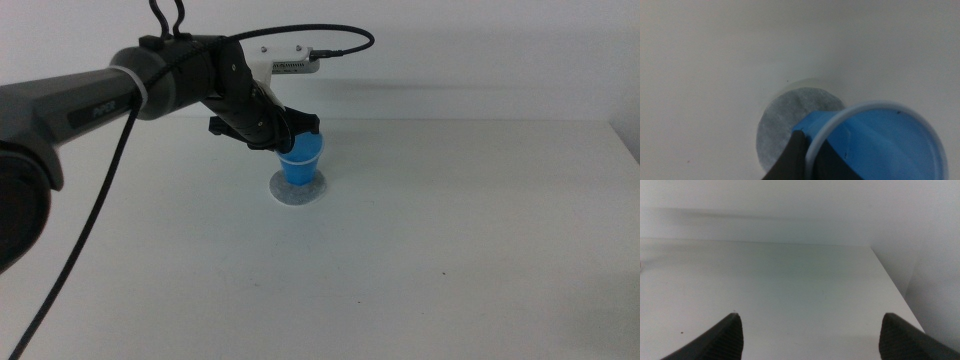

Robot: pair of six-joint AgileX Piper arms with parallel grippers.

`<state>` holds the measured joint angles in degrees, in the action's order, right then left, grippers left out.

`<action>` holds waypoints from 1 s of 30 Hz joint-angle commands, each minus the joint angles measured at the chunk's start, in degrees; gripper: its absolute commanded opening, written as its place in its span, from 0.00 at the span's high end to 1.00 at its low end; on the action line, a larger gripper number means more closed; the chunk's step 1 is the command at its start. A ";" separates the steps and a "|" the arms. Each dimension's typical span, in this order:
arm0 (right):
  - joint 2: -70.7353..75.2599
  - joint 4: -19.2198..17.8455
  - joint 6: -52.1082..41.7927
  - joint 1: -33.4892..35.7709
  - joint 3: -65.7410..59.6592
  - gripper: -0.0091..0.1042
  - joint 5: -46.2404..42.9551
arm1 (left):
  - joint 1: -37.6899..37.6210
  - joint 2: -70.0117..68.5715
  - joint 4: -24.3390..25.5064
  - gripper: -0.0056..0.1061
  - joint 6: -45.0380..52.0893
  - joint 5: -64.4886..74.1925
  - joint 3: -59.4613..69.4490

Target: Place an empty cup on a cup mat.

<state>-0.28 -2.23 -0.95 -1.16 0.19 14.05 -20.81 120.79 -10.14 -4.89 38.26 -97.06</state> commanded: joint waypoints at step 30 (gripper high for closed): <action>0.28 -0.39 -0.23 0.12 -0.19 0.10 -0.38 | 2.40 -19.15 5.42 0.11 4.89 24.89 -0.84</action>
<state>-0.28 -2.23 -0.95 -1.16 0.19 14.05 -19.16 105.40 -6.43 0.00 55.19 -97.59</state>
